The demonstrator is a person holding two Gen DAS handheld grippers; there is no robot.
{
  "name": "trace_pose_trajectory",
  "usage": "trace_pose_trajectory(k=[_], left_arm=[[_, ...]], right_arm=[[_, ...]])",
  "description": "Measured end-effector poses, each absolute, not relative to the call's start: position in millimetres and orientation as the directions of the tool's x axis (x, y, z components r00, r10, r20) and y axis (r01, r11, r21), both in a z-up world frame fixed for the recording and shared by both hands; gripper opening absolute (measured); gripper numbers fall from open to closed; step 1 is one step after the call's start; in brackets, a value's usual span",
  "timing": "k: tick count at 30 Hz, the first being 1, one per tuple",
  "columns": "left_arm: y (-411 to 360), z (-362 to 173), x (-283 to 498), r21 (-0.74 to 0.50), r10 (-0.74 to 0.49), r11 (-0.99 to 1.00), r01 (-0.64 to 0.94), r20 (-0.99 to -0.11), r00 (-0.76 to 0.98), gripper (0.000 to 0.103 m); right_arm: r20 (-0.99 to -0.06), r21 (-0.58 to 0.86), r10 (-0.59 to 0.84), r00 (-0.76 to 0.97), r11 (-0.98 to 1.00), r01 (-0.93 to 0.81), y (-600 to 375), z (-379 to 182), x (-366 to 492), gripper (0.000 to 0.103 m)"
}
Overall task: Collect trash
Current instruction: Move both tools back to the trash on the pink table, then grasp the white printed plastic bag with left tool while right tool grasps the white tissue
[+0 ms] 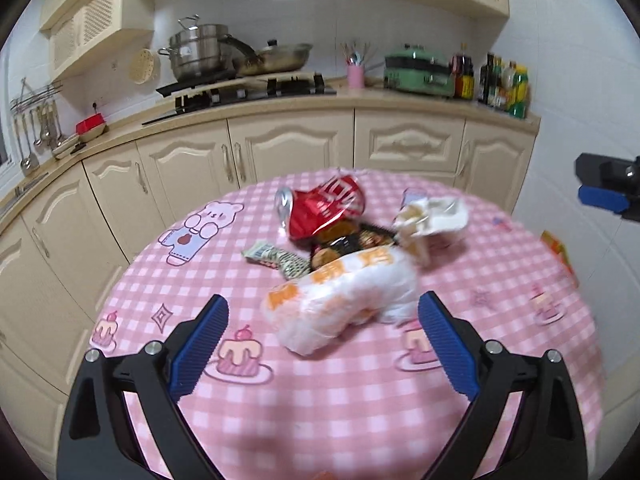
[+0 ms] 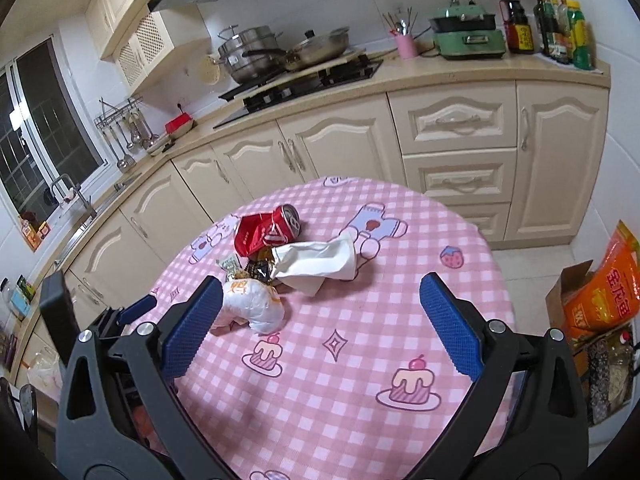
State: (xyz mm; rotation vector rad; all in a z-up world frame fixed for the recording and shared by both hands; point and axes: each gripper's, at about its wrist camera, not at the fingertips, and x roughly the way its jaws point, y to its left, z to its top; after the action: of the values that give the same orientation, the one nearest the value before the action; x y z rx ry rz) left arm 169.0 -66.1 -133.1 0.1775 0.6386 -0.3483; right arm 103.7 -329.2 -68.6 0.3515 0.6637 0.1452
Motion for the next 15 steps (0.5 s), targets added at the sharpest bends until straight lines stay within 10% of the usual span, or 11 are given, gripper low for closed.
trace_pose_trajectory(k=[10,15], left_arm=[[-87,-161,212,0.111,-0.279,0.871,0.478,-0.689,0.668,0.093],[-92,-170,212,0.073,-0.310,0.860,0.505,-0.711,0.631,0.064]], right_arm=[[-0.646,0.338,0.237,0.726,0.941,-0.007,-321,-106,139,0.097],[-0.677,0.298,0.253,0.691,0.953,-0.056,-302,-119,163,0.097]])
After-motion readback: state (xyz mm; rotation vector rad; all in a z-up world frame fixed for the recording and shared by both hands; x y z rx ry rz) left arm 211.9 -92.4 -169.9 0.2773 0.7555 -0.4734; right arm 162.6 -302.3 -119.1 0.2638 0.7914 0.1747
